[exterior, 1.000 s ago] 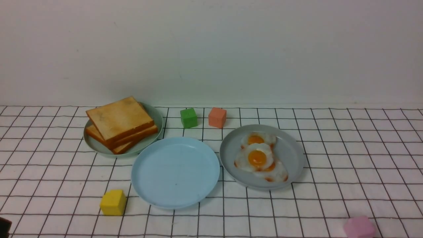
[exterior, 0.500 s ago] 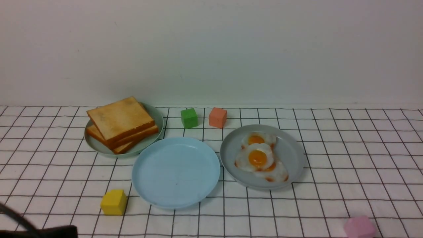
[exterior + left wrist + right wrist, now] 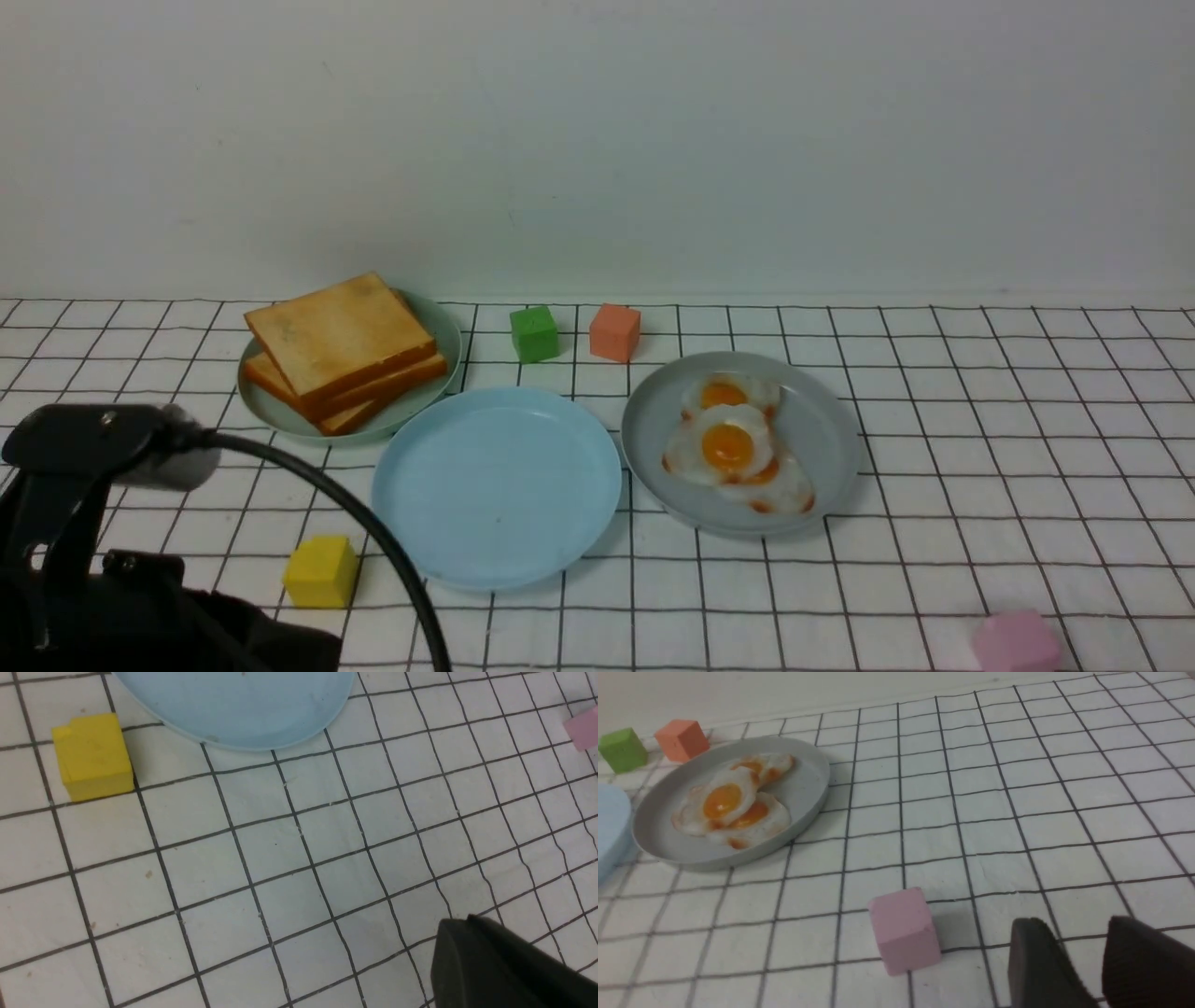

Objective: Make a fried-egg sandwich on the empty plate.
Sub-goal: Use the left arm to grab a slice of bread

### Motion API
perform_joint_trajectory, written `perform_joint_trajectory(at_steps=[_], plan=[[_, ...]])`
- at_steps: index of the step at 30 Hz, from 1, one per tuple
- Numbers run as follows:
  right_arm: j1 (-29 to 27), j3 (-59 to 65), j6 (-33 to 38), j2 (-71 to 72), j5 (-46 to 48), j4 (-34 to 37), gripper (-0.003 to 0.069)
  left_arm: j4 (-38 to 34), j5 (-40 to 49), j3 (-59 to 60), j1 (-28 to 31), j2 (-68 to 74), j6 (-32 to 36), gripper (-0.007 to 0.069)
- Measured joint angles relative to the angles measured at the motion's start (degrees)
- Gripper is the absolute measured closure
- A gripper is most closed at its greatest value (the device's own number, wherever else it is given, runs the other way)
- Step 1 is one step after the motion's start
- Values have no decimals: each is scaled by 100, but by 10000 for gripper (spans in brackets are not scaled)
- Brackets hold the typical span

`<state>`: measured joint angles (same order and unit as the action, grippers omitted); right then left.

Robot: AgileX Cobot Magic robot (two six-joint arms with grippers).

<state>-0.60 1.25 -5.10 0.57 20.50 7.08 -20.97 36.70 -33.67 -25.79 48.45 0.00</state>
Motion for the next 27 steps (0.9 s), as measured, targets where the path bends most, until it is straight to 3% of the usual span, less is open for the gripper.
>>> perform_joint_trajectory(at_steps=[7,10,13,16,22,27], plan=[[0,26,-704,0,-1397,1646,421,-7,5,-393,0,464,35,631],[0,-38,-763,0,-1497,2110,445,15,54,-642,0,815,46,631],[0,-790,-417,-223,-388,2256,547,230,238,-1070,0,1457,46,631],[0,-2017,596,-1060,1233,2195,656,529,358,-1501,0,2113,46,631],[25,-4045,2017,-2815,3729,2189,665,875,720,-2613,434,3172,186,631],[330,-4658,2526,-3429,4053,2402,659,970,729,-3493,1147,3929,624,631]])
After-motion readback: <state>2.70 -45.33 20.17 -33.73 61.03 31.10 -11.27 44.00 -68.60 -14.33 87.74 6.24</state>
